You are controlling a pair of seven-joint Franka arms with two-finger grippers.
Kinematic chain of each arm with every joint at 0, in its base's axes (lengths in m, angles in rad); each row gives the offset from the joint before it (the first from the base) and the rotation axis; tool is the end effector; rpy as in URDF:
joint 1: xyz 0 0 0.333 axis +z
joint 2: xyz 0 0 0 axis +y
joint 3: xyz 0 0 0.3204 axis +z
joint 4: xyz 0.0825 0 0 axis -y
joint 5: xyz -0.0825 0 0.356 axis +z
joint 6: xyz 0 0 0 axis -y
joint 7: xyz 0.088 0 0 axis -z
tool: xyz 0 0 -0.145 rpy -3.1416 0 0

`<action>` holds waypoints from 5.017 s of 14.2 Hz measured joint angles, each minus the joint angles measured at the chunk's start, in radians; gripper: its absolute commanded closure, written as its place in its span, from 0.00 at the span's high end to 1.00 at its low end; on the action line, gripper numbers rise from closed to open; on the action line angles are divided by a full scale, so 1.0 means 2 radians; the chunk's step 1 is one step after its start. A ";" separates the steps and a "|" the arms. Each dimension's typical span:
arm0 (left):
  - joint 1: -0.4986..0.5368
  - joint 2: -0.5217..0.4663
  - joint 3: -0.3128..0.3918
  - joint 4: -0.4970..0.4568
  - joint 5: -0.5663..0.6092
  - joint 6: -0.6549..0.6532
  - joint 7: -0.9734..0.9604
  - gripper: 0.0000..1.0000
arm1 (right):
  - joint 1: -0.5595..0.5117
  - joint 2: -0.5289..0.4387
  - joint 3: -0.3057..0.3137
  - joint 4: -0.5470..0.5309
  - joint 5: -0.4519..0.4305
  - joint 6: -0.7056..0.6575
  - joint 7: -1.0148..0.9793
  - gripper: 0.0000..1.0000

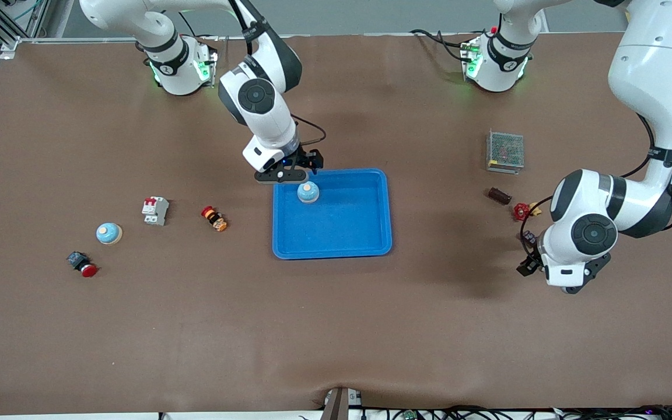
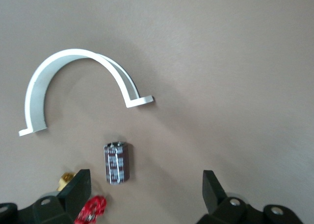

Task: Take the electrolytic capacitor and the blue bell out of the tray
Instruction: 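Grasp the second bell with the right gripper while the left gripper lowers the capacitor, then release the capacitor by the white arc while the right gripper lifts the bell, then carry the second bell with the right gripper and lower it beside the first bell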

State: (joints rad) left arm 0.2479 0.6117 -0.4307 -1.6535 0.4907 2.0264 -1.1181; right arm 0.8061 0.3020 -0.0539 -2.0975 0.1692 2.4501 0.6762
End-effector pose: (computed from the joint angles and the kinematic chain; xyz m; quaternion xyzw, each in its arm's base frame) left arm 0.6386 -0.0476 0.2502 -0.9280 -0.3532 0.0127 0.1174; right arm 0.4138 0.3934 0.2678 -0.9982 0.0244 0.0116 0.0529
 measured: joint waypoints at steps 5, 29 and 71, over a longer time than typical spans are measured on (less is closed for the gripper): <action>-0.001 -0.017 -0.014 0.022 0.000 -0.012 0.054 1.00 | 0.000 0.047 -0.001 0.030 -0.001 0.012 0.000 1.00; 0.010 -0.088 -0.036 0.093 -0.026 -0.064 0.324 1.00 | 0.009 0.129 -0.001 0.053 -0.018 0.067 0.000 1.00; -0.146 -0.340 0.179 0.000 -0.236 -0.205 0.531 1.00 | -0.174 0.000 -0.046 0.119 -0.063 -0.222 -0.362 0.39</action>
State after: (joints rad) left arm -0.0435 -0.0675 -0.0719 -1.6527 0.0191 1.6164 -0.0559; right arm 0.4588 0.3027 -0.1451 -1.8590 0.0423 2.0053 -0.0485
